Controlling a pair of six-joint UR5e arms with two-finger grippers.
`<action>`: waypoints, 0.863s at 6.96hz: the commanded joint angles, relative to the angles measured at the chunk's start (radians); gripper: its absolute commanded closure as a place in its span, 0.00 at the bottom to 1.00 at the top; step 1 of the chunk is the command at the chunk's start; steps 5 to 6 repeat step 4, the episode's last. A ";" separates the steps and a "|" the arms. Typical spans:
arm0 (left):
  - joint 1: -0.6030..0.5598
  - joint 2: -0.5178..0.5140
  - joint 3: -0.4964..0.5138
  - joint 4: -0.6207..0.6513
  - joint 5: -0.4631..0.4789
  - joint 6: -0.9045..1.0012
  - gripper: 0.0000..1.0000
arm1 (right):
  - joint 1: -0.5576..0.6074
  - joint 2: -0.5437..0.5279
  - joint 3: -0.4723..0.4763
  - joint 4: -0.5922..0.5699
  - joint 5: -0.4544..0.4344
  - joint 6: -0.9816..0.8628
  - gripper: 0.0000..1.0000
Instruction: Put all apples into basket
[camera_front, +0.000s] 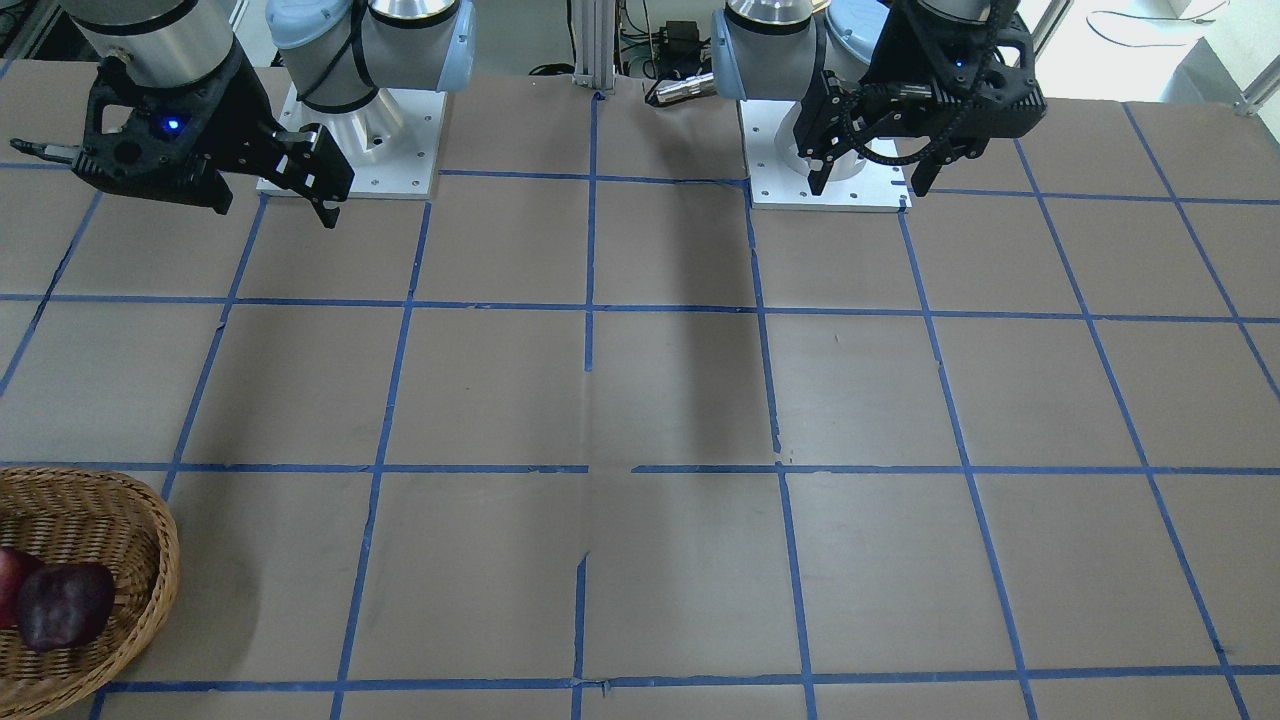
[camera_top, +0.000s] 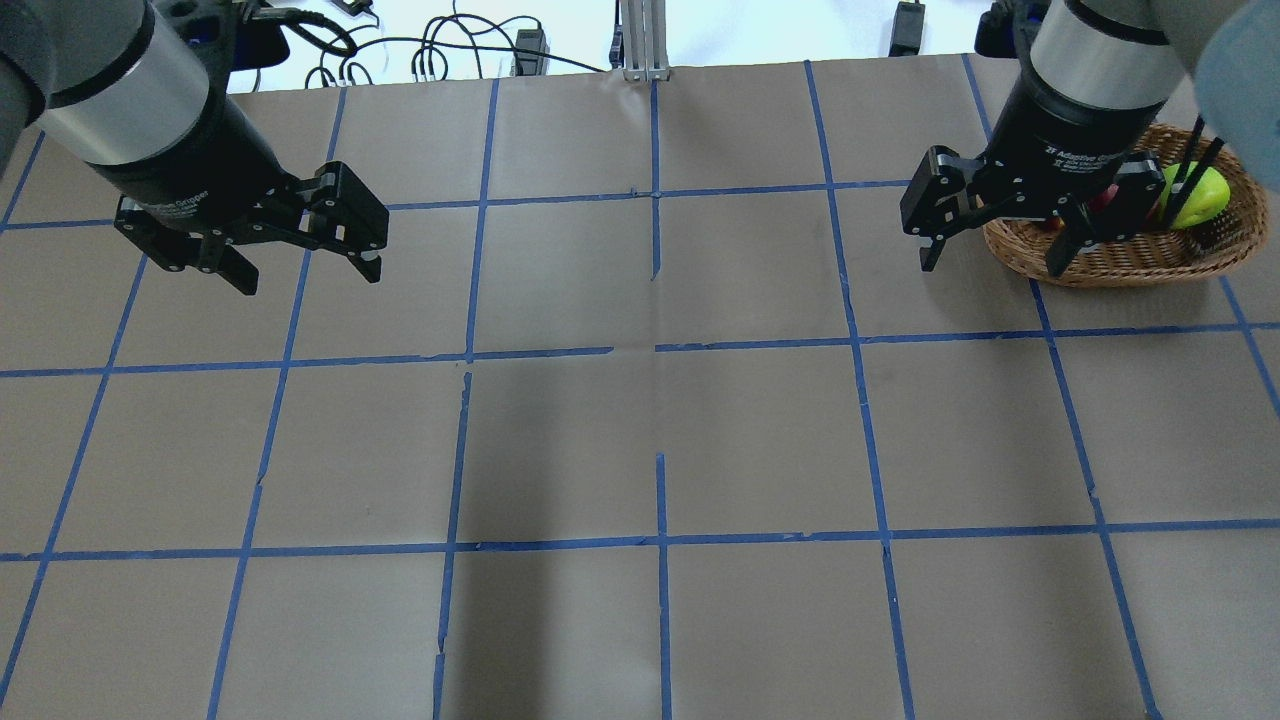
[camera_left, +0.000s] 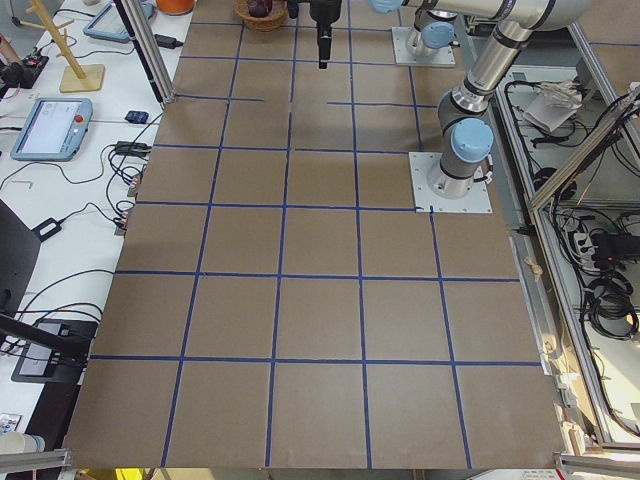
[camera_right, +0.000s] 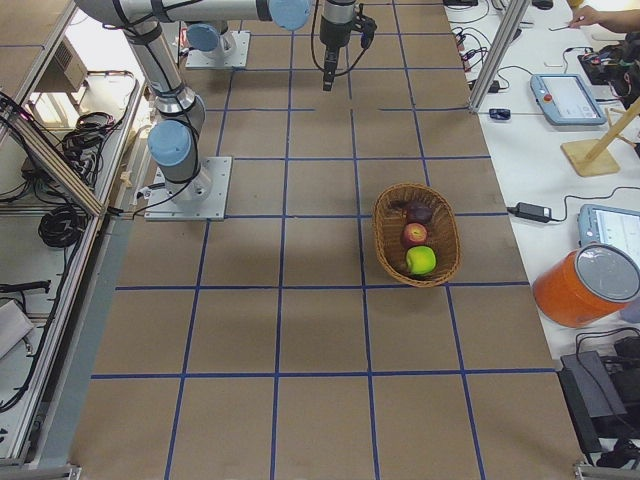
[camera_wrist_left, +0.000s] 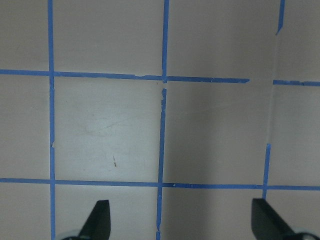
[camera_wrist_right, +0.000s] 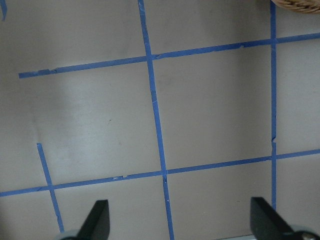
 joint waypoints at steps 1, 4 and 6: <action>0.000 -0.001 0.001 0.002 -0.002 -0.002 0.00 | 0.003 -0.007 0.000 0.000 -0.002 0.001 0.00; 0.000 -0.004 0.001 0.003 -0.005 -0.003 0.00 | 0.003 -0.005 0.004 0.006 0.038 0.001 0.00; 0.000 -0.004 0.001 0.003 -0.005 -0.003 0.00 | 0.003 -0.005 0.004 0.006 0.038 0.001 0.00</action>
